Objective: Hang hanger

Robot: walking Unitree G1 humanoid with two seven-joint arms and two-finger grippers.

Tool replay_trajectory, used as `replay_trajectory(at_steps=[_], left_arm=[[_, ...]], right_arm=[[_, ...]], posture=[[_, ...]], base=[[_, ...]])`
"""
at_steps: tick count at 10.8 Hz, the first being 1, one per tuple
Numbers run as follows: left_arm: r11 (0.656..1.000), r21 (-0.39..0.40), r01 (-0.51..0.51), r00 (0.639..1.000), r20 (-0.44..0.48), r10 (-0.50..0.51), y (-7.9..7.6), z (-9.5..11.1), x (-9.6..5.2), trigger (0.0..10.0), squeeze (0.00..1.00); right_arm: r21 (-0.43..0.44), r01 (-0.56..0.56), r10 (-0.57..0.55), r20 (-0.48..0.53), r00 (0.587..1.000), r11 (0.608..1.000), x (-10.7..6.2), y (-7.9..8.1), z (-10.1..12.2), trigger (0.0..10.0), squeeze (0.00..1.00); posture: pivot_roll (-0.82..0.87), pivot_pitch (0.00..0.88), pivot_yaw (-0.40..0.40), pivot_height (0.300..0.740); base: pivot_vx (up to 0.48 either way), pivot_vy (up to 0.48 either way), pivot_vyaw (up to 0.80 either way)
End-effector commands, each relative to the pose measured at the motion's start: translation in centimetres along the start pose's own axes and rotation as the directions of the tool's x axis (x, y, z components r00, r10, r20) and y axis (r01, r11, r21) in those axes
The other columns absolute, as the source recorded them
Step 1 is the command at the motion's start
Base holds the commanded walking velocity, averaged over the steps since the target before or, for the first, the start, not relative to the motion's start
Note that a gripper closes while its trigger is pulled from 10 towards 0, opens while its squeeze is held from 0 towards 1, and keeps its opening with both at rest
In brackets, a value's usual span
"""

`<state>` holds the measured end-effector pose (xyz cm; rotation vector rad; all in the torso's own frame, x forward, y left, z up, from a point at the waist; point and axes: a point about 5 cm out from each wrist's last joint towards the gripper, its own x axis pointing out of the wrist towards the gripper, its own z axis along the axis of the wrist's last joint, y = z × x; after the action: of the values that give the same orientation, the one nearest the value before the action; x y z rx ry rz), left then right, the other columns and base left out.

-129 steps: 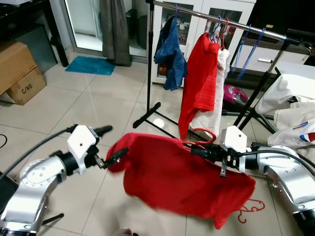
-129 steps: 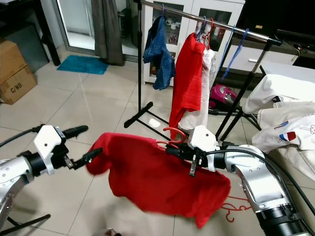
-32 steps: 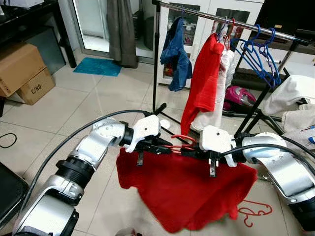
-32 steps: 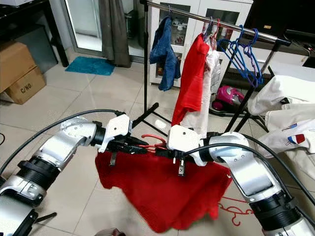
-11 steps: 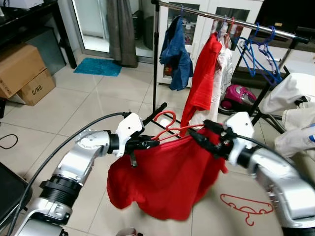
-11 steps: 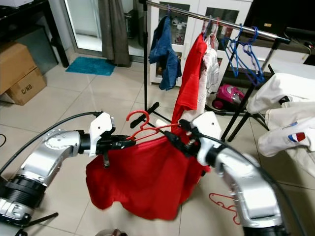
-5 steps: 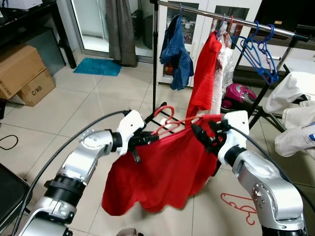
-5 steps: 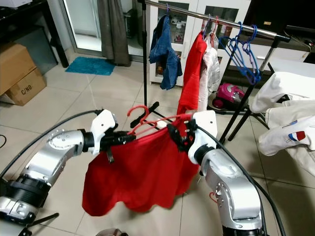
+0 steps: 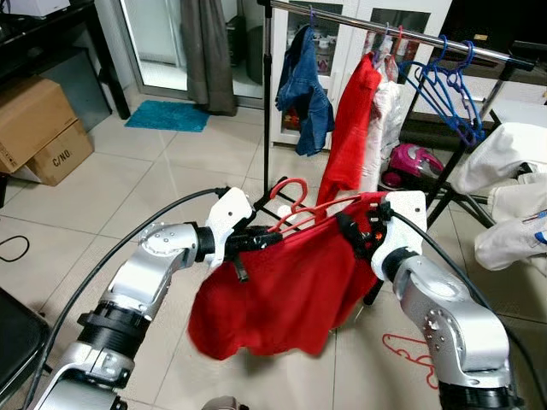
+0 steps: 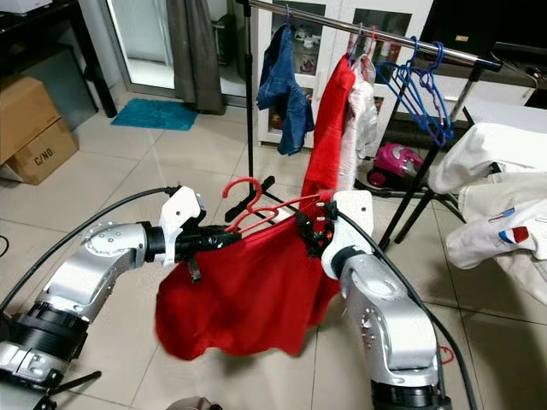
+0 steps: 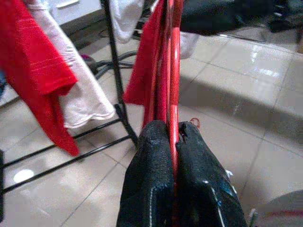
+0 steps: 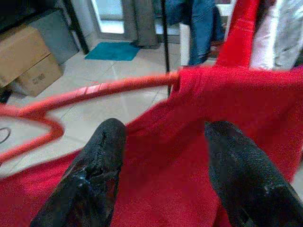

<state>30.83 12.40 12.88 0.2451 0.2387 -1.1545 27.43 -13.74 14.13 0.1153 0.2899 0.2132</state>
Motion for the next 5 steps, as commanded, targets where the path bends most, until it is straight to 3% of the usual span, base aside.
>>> replay_trajectory(at_steps=[1, 5], left_arm=[[1.0, 0.009, 0.012, 0.999, 0.038, -0.013, -0.06, 0.76, -0.28, 0.0, 0.0], [0.999, -0.008, 0.032, 0.999, 0.034, -0.032, -0.21, 0.65, -0.98, 0.0, 0.0]], right_arm=[[-0.001, 0.03, -0.03, 0.033, 0.999, 1.0, 0.08, -0.38, 0.67, 4.9, 0.0], [0.028, 0.094, -0.096, 0.06, 0.994, 0.995, 0.29, -0.79, 0.97, 0.1, 0.0]], posture=[[0.08, 0.0, 0.013, 0.74], [0.09, 0.0, 0.013, 0.74]], base=[[0.0, 0.0, 0.0], [0.0, 0.0, 0.0]])
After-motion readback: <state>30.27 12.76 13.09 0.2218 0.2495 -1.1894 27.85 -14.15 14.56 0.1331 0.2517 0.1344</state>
